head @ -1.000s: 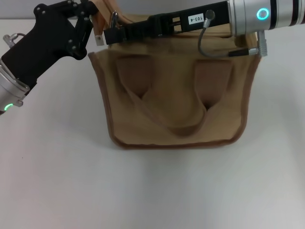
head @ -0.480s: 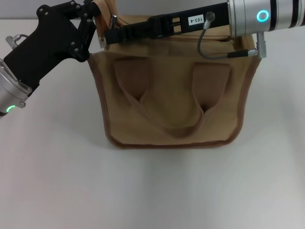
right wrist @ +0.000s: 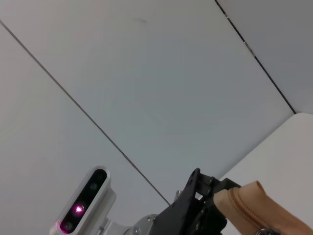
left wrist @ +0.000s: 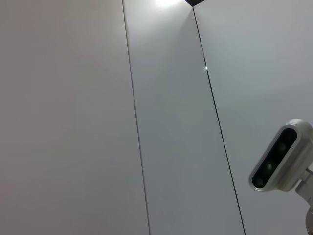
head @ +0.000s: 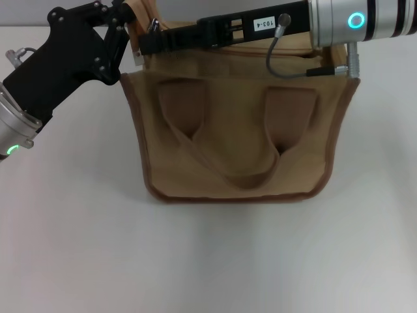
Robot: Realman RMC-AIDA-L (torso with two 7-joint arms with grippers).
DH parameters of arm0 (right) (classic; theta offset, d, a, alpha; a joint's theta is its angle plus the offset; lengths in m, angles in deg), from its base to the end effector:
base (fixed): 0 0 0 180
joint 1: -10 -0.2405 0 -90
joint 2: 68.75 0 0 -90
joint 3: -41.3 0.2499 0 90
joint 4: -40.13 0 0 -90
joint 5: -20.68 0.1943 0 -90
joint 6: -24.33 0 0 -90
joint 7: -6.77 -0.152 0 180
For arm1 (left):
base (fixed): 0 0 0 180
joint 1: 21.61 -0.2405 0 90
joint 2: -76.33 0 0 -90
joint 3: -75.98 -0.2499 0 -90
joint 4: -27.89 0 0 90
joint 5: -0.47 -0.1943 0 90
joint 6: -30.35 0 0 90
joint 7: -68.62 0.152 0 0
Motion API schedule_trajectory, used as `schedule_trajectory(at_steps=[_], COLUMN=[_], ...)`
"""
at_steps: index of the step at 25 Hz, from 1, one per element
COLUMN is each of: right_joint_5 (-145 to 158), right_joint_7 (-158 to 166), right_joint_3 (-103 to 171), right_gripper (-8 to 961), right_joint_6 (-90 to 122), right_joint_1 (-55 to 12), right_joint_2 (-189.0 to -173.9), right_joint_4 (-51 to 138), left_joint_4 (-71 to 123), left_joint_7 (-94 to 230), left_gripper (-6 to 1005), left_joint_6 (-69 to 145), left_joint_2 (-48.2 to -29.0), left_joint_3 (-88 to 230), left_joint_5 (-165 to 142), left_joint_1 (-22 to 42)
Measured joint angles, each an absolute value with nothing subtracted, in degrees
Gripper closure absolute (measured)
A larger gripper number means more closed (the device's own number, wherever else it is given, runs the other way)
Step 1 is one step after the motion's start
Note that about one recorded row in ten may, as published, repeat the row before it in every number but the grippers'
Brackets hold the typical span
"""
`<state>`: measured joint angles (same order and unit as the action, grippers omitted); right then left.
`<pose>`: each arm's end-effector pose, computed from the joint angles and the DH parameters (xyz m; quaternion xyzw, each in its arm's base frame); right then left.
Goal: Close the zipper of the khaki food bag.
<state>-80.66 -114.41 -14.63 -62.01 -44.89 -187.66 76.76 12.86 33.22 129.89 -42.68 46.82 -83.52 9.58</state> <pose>0.0638 0.3764 -0.0280 0.9061 -0.3220 -0.2636 0.0761 -0.2150 0.3160 0.0236 -0.8012 -0.0074 -0.4870 0.3476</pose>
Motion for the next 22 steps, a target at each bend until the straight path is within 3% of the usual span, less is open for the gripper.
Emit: schedule_trajectory(at_steps=[3,8,22], right_joint_5=[-80.46,-80.46,-80.43], right_joint_7=[-114.1,-114.06,-114.11], right_joint_3=[-14.62,-14.69,-15.06], right_gripper=[304,528,533], right_joint_6=[-61.68,-60.58,-59.52], right_joint_1=[-44.74,-44.59,-44.7], right_joint_2=[-187.68,-187.67,-187.66], right_joint_4=[76.66,76.53,76.03], left_joint_4=[12.87,12.95,12.96], left_joint_7=[33.22,33.22,33.15], left_gripper=[954,953,951], left_joint_6=[129.9,129.89,129.89], left_joint_2=[-42.68,-42.67,-42.67], left_joint_3=[46.8,46.89,47.03], left_joint_5=[-83.52,-83.52,-83.56], left_joint_1=[9.57,9.65,9.94])
